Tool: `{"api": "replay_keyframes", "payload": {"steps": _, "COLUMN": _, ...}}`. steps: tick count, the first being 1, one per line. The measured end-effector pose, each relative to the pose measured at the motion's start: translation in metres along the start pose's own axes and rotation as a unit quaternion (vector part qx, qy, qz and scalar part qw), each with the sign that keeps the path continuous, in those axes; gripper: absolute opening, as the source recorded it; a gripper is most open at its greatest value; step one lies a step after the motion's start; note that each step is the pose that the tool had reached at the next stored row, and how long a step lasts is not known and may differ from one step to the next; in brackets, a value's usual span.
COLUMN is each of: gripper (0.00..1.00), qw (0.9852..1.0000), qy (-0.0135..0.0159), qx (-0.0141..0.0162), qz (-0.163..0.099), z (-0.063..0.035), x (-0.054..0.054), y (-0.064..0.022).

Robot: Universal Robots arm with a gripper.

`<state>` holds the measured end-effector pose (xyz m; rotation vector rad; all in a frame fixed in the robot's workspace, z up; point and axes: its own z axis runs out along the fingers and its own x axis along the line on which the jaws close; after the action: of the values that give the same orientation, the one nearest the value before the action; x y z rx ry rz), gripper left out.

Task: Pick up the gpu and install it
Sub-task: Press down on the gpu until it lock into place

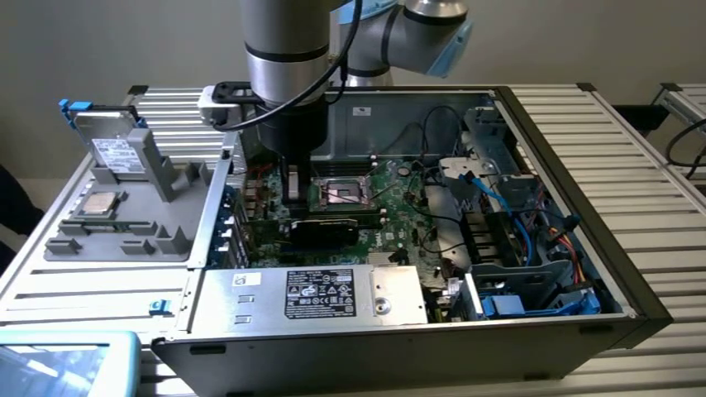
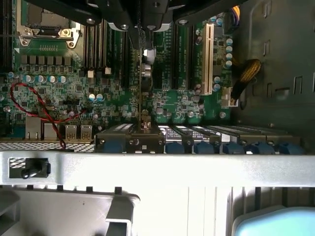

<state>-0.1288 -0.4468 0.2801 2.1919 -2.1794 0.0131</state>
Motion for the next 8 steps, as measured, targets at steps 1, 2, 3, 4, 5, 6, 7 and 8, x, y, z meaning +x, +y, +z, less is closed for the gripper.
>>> {"api": "replay_keyframes", "payload": {"steps": 1, "gripper": 0.12, "qw": 1.0000, "qy": 0.0000, "qx": 0.0010, "qz": 0.000, "z": 0.0000, "x": 0.0000, "y": 0.0001}}
{"api": "replay_keyframes", "payload": {"steps": 2, "gripper": 0.12, "qw": 1.0000, "qy": 0.0000, "qx": 0.0024, "qz": 0.000, "z": 0.0001, "x": 0.0001, "y": 0.0001}}
{"api": "replay_keyframes", "payload": {"steps": 3, "gripper": 0.12, "qw": 1.0000, "qy": -0.0001, "qx": 0.0038, "qz": 0.000, "z": 0.0007, "x": 0.0001, "y": 0.0001}}
{"api": "replay_keyframes", "payload": {"steps": 4, "gripper": 0.12, "qw": 1.0000, "qy": -0.0001, "qx": 0.0047, "qz": 0.000, "z": 0.0012, "x": 0.0000, "y": 0.0001}}
{"api": "replay_keyframes", "payload": {"steps": 5, "gripper": 0.12, "qw": 1.0000, "qy": 0.0000, "qx": 0.0052, "qz": 0.000, "z": 0.0017, "x": -0.0001, "y": 0.0002}}
{"api": "replay_keyframes", "payload": {"steps": 6, "gripper": 0.12, "qw": 1.0000, "qy": 0.0000, "qx": 0.0054, "qz": 0.000, "z": 0.0022, "x": -0.0002, "y": 0.0002}}
{"api": "replay_keyframes", "payload": {"steps": 7, "gripper": 0.12, "qw": 1.0000, "qy": 0.0000, "qx": 0.0056, "qz": 0.000, "z": 0.0030, "x": -0.0003, "y": 0.0002}}
{"api": "replay_keyframes", "payload": {"steps": 8, "gripper": 0.12, "qw": 1.0000, "qy": 0.0000, "qx": 0.0057, "qz": 0.000, "z": 0.0036, "x": -0.0004, "y": 0.0002}}
